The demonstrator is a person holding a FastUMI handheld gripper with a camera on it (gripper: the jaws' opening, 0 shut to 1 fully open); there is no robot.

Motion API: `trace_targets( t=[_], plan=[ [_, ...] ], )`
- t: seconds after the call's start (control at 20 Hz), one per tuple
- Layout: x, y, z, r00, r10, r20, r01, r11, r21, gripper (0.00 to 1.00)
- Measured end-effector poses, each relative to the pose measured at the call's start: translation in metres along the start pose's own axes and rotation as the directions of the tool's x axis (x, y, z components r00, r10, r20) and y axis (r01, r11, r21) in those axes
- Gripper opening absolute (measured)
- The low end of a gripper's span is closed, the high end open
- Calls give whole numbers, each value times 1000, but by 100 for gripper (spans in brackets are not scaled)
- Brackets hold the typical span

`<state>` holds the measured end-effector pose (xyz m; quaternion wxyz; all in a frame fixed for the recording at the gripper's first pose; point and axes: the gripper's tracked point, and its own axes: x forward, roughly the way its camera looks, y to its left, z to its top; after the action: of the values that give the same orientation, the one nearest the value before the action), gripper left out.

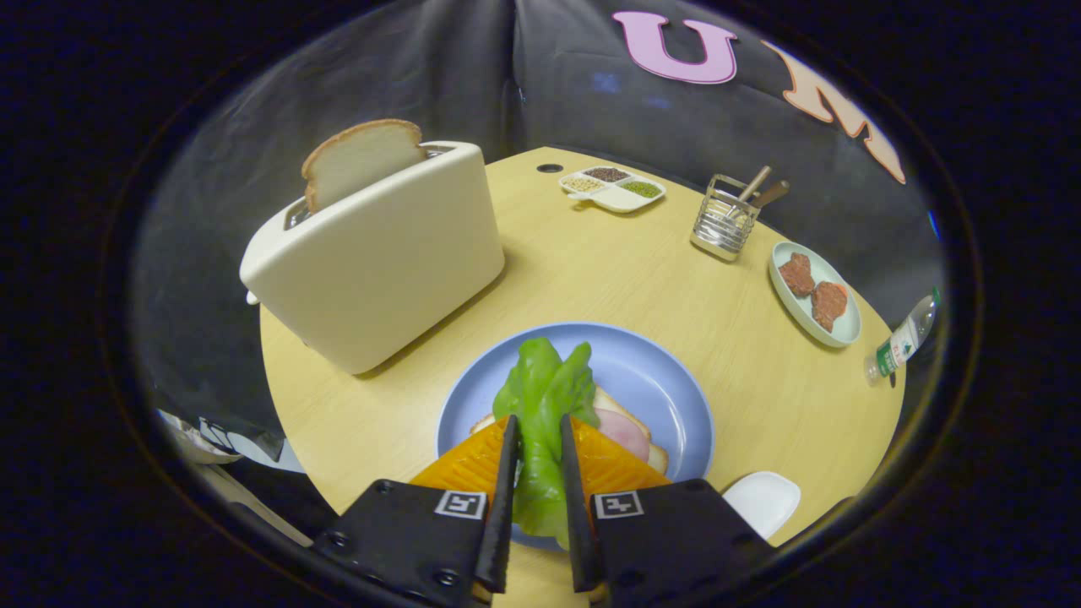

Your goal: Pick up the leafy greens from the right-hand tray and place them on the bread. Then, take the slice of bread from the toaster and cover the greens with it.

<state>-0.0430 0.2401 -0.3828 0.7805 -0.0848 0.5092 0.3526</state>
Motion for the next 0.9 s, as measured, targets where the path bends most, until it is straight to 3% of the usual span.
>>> trace_targets(
  t=[0.3, 0.7, 0.9],
  plan=[
    [0, 4, -3, 1000, -2, -10, 2, 1000, -19, 61],
    [-17, 17, 30, 997, -24, 76, 24, 1000, 4, 97],
    [-38, 29, 63, 991, -18, 132, 16, 1000, 20, 100]
  ],
)
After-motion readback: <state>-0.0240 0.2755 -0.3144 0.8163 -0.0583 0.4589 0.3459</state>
